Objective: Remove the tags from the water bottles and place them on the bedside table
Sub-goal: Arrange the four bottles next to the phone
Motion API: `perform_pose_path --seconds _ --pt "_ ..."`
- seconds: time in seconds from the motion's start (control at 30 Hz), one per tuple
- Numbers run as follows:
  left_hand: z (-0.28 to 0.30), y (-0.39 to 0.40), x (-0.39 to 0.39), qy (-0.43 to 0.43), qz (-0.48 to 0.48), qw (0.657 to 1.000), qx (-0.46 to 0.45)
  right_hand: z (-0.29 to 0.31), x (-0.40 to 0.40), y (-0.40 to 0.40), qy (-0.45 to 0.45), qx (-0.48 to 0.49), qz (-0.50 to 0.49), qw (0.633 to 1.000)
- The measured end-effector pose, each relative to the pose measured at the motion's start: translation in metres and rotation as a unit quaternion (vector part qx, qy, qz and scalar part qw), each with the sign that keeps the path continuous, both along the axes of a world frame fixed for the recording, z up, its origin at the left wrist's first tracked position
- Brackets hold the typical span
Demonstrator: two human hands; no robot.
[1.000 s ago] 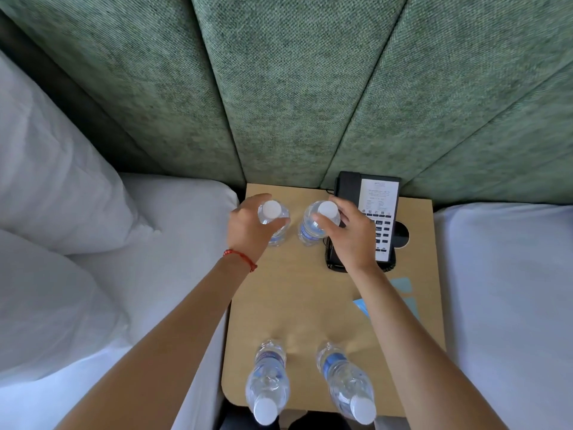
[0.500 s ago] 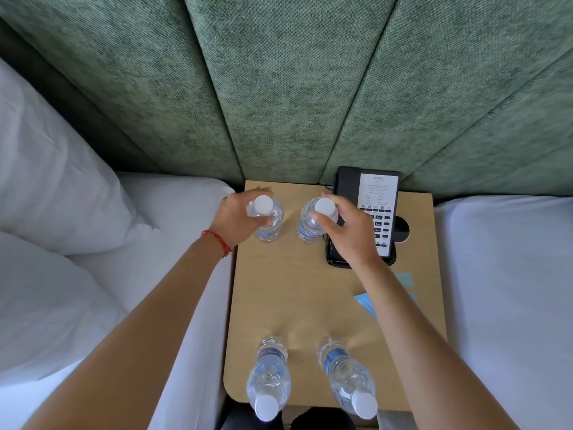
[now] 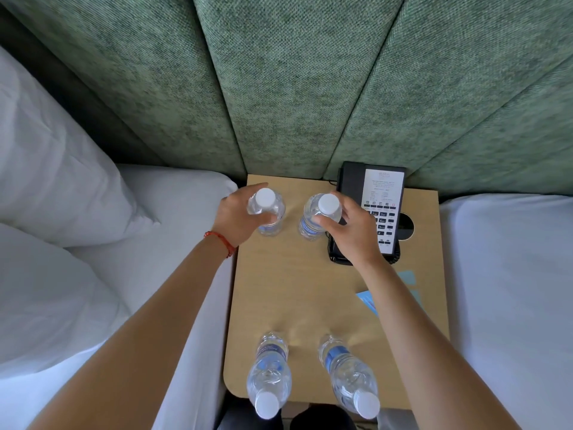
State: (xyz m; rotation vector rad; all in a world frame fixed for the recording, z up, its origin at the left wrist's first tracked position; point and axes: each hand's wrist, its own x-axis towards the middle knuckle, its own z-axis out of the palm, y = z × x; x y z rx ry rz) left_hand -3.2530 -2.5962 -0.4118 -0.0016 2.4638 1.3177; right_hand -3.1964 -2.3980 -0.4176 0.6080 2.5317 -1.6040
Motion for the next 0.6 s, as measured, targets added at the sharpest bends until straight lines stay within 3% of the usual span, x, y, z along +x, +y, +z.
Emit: perform_pose_path --seconds 0.17,0.4,0.6 --pt "-0.002 -0.010 -0.013 -0.046 -0.066 0.997 0.001 0.000 -0.001 0.002 -0.005 -0.008 0.018 1.000" --pt "-0.009 0.007 0.009 0.010 0.122 0.992 0.021 -0.002 0.001 0.000 0.002 -0.003 0.012 1.000" --pt "-0.014 0.007 0.011 0.017 0.130 0.991 0.029 -0.006 0.006 -0.002 -0.002 -0.036 -0.013 0.999"
